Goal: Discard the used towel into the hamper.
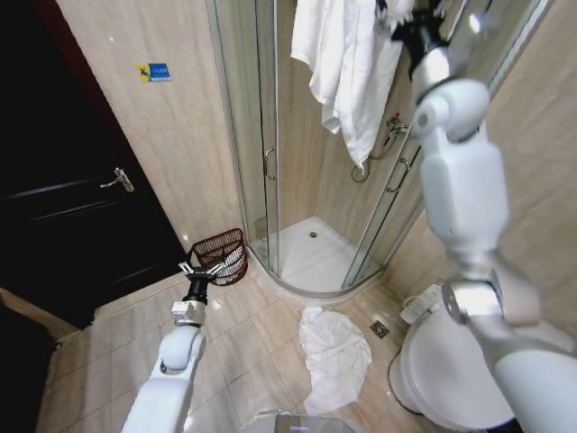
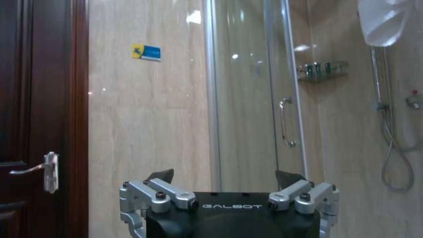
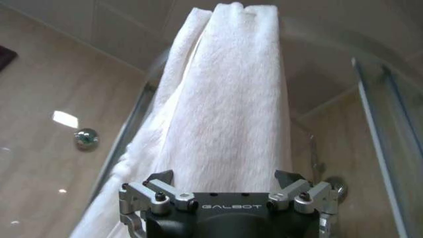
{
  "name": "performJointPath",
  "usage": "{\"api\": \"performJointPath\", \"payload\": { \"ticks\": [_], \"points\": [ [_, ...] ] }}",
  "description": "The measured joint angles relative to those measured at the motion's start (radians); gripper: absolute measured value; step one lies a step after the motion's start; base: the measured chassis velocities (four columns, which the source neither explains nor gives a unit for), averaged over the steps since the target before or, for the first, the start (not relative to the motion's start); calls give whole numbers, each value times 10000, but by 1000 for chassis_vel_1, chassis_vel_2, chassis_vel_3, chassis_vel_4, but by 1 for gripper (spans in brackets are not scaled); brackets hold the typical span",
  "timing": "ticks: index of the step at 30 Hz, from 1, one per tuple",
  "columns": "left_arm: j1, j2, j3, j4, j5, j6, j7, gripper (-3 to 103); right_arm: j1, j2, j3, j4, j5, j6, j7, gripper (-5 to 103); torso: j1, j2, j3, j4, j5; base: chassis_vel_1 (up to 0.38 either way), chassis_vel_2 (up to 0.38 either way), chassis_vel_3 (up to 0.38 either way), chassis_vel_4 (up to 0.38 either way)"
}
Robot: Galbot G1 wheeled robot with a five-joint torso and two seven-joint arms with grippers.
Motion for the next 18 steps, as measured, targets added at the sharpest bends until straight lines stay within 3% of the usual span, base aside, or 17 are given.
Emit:
{"api": "performJointPath", "payload": {
  "ticks": [10, 14, 16, 18],
  "points": [
    [149, -3, -127, -93, -57, -83, -13, 100, 703, 240, -448, -511, 110, -326, 343, 99, -2, 0, 0, -4, 2, 0, 0, 0, 0],
    [155, 1, -120, -162, -57, -83, -22, 100, 792, 402, -470, -730, 178, -320, 319, 89, -1, 0, 0, -3, 2, 0, 0, 0, 0],
    [161, 41, -136, -188, -57, -120, -72, 100, 823, 498, -404, -837, 207, -312, 304, 73, 0, 0, 0, -1, 1, 0, 0, 0, 0],
    [170, 53, -147, -194, -58, -131, -87, 100, 825, 498, -387, -849, 221, -310, 301, 73, 0, 0, 0, -1, 1, 0, 0, 0, 0]
  ]
}}
